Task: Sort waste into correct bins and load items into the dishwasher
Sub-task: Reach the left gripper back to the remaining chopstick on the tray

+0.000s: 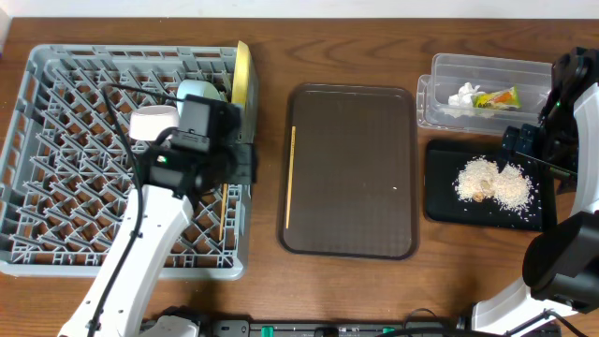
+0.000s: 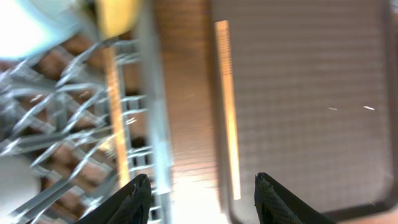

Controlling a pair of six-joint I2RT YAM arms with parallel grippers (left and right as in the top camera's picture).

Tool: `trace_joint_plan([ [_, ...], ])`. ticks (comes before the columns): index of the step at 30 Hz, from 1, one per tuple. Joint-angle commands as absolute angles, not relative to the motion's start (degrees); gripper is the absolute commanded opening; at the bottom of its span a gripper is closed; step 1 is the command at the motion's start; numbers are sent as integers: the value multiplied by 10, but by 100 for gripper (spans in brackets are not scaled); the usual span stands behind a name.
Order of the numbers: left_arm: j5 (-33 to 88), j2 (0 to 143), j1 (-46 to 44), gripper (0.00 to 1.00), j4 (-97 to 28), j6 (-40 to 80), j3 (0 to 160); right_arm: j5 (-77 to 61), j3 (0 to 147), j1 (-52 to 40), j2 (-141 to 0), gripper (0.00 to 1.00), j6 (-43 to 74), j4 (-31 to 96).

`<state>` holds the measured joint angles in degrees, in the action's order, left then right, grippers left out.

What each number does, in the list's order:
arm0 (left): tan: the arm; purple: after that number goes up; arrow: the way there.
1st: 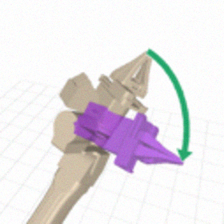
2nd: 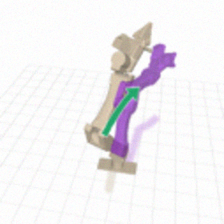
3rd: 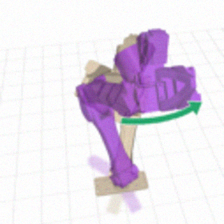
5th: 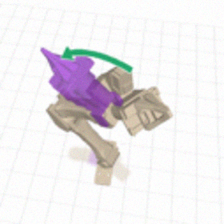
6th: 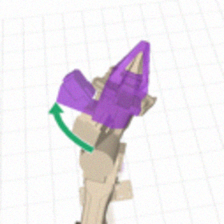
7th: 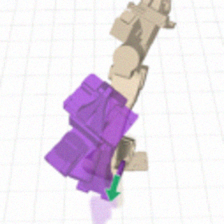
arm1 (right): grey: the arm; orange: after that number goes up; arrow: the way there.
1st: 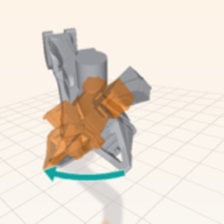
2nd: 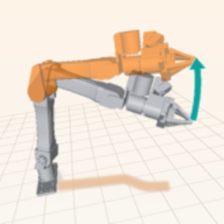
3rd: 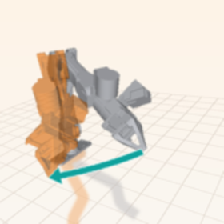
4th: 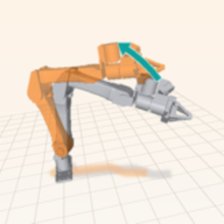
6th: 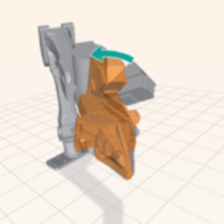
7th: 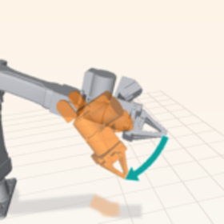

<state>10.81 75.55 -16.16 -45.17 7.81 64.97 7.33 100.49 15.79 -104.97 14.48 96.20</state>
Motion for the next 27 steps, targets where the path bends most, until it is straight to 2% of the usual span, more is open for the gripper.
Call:
trace_joint_plan([
  [1,124,772,-204,56,-441,79,657,74,1007,161,-1053,99,147,962],
  [7,117,845,-279,56,-404,80,656,74,1007,161,-1053,99,147,963],
  [12,61,926,-317,56,-368,82,656,74,1007,161,-1053,99,147,965],
  [20,40,1021,-335,56,-335,101,656,74,1007,161,-1053,99,147,964],
  [27,-4,1039,-335,56,-334,125,656,74,1007,161,-1053,99,147,964],
])
